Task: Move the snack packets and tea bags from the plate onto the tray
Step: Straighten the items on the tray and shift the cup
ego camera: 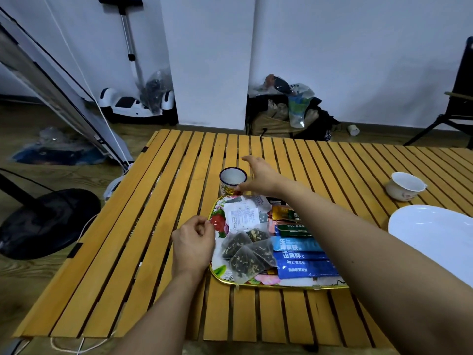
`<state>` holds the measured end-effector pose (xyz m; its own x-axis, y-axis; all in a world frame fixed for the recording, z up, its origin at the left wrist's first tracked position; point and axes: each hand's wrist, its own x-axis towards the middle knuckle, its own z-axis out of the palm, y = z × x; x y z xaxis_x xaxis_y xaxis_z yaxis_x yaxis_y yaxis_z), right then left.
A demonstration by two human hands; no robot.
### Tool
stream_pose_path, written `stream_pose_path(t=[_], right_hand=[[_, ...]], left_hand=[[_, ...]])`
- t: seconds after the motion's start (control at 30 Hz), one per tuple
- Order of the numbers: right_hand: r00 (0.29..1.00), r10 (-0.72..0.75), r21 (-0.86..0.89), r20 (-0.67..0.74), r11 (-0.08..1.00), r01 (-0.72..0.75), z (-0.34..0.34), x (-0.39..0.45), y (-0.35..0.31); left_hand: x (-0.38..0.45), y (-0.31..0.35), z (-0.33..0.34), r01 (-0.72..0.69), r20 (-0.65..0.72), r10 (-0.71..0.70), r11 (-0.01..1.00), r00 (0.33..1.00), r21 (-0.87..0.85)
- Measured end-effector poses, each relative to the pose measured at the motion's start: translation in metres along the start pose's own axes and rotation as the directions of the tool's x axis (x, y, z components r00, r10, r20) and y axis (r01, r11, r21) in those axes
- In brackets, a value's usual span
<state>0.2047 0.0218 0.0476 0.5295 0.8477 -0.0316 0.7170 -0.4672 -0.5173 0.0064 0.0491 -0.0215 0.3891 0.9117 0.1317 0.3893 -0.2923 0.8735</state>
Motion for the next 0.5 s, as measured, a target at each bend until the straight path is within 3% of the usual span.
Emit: stream_pose_path(t=[0.13,0.3,0.4,0.5], right_hand=[[0.968,0.109,0.095,-0.227,0.991,-0.090,-0.010,-0.033,0.022],[0.806,0.264,0.106,-0.530,0.963,-0.246,-0.028,-0.105,0.064],[0.716,0.377,0.160,-0.587,0.921,-0.354,-0.036,-0.142,0.098],[0.688,0.383,0.101,-0.617,0.905,-0.413,-0.049,-0.150,0.131]], left_hand=[[0.000,-0.001,0.000,0.008,0.002,-0.008,1.000,1.000,-0.018],[-0.002,-0.002,-0.001,-0.006,-0.001,0.005,0.999,1.000,-0.038],[-0.003,-0.002,-0.004,-0.008,0.011,0.009,0.999,1.000,-0.048],[-0.005,-0.002,-0.006,-0.009,0.039,0.010,0.999,0.999,-0.042]])
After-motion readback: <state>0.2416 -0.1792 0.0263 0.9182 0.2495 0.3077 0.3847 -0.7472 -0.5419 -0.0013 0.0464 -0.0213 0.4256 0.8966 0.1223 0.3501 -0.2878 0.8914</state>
